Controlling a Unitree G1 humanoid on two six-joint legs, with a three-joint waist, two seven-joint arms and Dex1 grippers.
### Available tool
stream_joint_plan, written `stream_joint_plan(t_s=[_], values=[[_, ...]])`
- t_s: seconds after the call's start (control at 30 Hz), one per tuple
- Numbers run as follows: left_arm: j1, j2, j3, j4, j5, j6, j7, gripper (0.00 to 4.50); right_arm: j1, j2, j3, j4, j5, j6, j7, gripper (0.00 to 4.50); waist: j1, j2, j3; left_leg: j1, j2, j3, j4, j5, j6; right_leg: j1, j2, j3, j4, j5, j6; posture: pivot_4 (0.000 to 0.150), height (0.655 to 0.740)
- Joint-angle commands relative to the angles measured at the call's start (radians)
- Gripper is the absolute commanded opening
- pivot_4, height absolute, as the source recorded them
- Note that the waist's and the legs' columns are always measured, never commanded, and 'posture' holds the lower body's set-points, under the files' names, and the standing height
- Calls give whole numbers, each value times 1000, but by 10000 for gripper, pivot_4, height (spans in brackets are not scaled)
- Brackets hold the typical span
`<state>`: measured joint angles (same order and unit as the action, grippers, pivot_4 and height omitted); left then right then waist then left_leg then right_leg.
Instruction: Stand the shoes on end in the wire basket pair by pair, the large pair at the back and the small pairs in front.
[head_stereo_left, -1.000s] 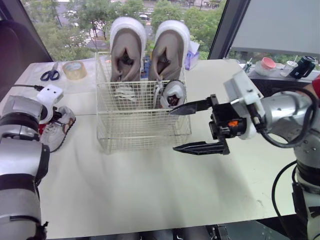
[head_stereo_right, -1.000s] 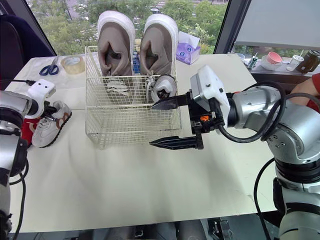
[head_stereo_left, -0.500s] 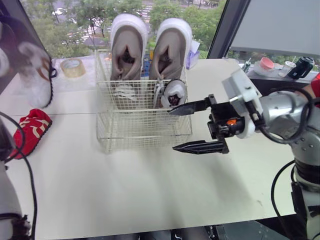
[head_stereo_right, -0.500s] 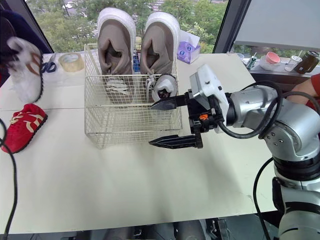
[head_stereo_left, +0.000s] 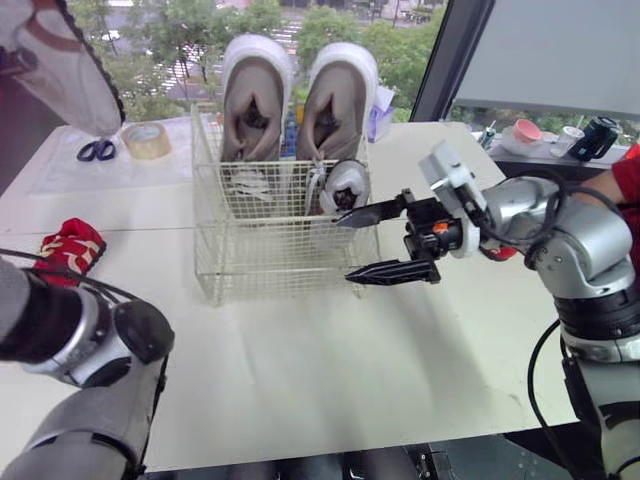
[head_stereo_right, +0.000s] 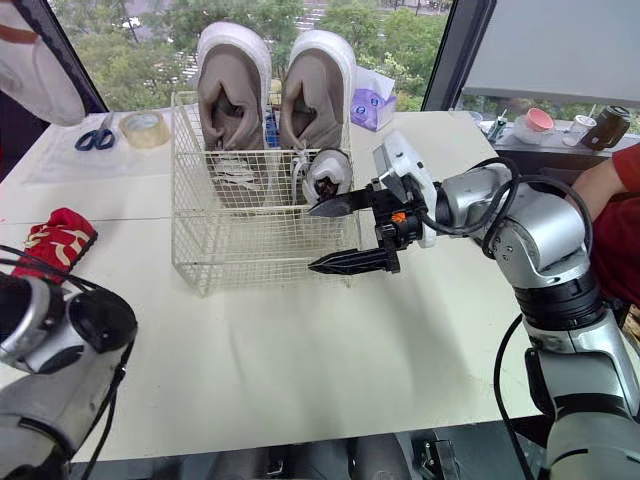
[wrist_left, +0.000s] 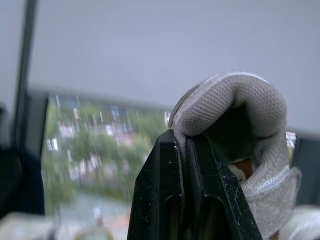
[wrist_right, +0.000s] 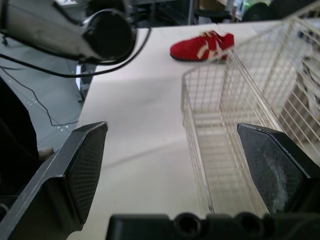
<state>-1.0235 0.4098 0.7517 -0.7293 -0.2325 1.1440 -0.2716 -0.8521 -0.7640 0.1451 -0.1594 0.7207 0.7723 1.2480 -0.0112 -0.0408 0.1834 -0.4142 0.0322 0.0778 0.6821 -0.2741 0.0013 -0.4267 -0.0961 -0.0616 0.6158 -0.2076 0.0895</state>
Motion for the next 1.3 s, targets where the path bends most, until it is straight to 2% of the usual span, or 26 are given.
stream_joint_plan(t_s=[0.03, 0.13, 0.3, 0.57, 0.7, 0.77, 0.93, 1.1, 1.2, 1.3], values=[[47, -122, -137, -104, -35, -125, 80, 487, -46, 8, 11, 44, -35, -24, 46, 45000, 5, 0, 0, 0, 0, 0, 0, 0, 0, 1, 0, 0, 0, 0, 0, 1500, 7400], [145, -249, -270, -117, -13, -254, 141, 487, -62, 10, 21, 86, -62, -23, 63, 45000, 12, 0, 0, 4, 0, 0, 0, 0, 0, 4, 0, 1, -1, 0, -1, 1500, 7400], [334, -351, -463, -51, 58, -531, 186, 487, -56, -54, 0, 70, -69, 32, 83, 45000, 17, 1, 0, 4, 0, 3, 0, -2, 3, 2, 0, 3, -1, 1, -1, 1500, 7400], [548, -376, -686, 100, 216, -913, 220, 487, -39, -135, -54, 7, -54, 132, 40, 45000, 24, 1, -1, 4, 1, 4, 0, -3, 5, 2, -1, 3, -2, -1, -6, 1500, 7400], [627, -375, -780, 263, 343, -1153, 271, 487, -25, -191, -103, -47, -25, 210, 14, 45000, 28, 2, -1, 3, 1, 4, 0, -3, 5, 2, -2, 3, -2, -1, -7, 1500, 7400], [649, -379, -791, 346, 359, -1244, 289, 487, -18, -209, -119, -72, -9, 237, 0, 45000, 26, 3, -1, 3, 1, 4, 0, -4, 7, 2, -3, 3, -3, -1, -7, 1500, 7400], [677, -406, -801, 477, 340, -1339, 296, 487, -3, -234, -159, -111, 27, 289, -34, 45000, 24, 3, -2, 3, 1, 5, 0, -4, 7, 1, -3, 3, -4, -1, -7, 1500, 7400], [730, -413, -783, 421, 276, -1268, 268, 487, 40, -226, -184, -139, 50, 296, -72, 45000, 25, 4, -2, 3, 1, 5, 0, -5, 8, 1, -3, 3, -4, -1, -7, 1500, 7400], [777, -389, -786, 296, 204, -1165, 214, 9757, 64, -203, -188, -138, 57, 286, -99, 45000, 23, 4, -2, 2, 1, 5, 0, -5, 8, 0, -3, 3, -4, -1, -7, 1500, 7400], [824, -323, -797, 159, 159, -1025, 146, 24441, 86, -181, -181, -122, 50, 262, -108, 45000, 23, 5, -2, 2, 2, 5, 0, -5, 8, 0, -3, 3, -4, -1, -7, 1500, 7400]])
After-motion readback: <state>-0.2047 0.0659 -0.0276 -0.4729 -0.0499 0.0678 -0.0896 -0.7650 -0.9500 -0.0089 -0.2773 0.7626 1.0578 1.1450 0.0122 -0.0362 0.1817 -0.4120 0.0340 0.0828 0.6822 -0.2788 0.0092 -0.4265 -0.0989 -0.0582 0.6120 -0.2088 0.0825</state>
